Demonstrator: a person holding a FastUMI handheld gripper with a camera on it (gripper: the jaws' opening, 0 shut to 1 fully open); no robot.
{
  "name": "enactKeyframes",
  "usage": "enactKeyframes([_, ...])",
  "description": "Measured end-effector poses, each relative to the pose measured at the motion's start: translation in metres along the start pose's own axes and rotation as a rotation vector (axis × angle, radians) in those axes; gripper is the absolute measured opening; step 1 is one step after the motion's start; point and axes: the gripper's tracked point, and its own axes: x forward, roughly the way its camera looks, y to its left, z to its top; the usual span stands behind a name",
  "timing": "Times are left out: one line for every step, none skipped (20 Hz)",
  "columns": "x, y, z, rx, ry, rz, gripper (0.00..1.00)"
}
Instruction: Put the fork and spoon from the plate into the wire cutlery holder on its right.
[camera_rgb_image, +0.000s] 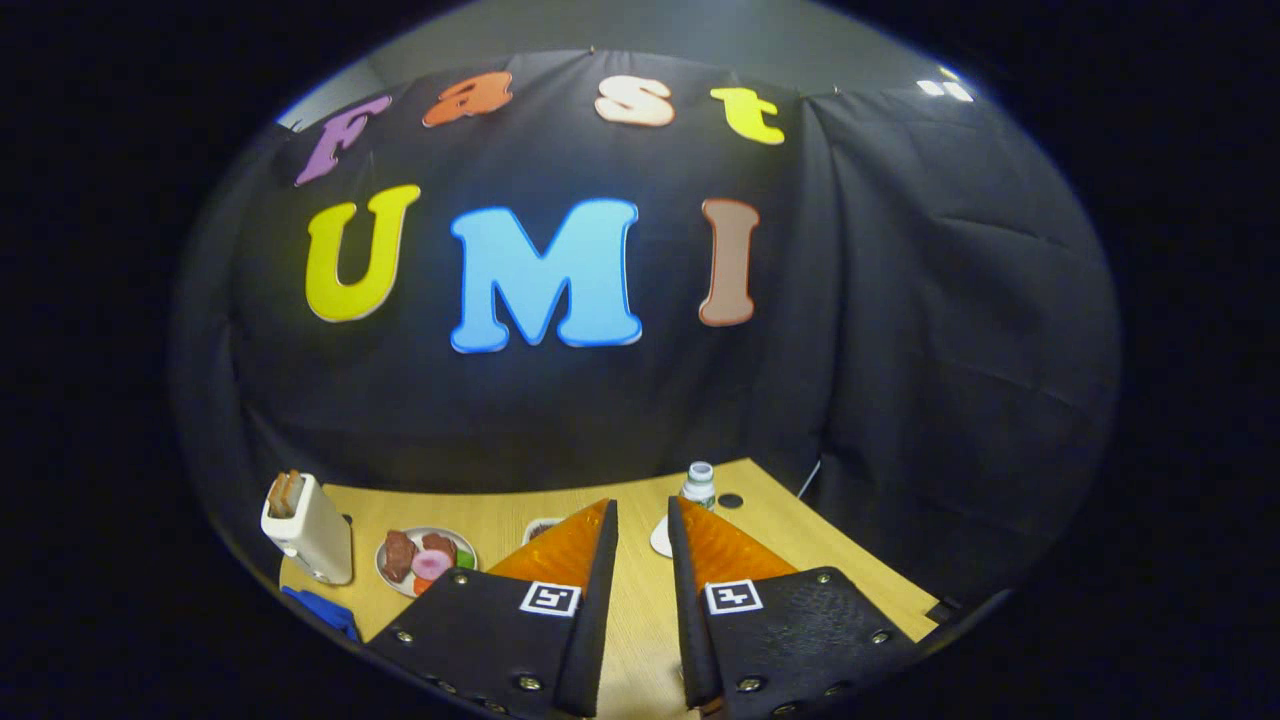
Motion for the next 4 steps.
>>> enactKeyframes([-0.009,0.005,0.013,-0.01,-0.042,0.006,0.31])
enactKeyframes([-0.017,0.013,0.023,-0.019,-0.074,0.016,0.31])
enactKeyframes([-0.023,0.02,0.027,-0.029,-0.093,0.025,0.31])
enactKeyframes([-0.031,0.026,0.033,-0.034,-0.11,0.037,0.31])
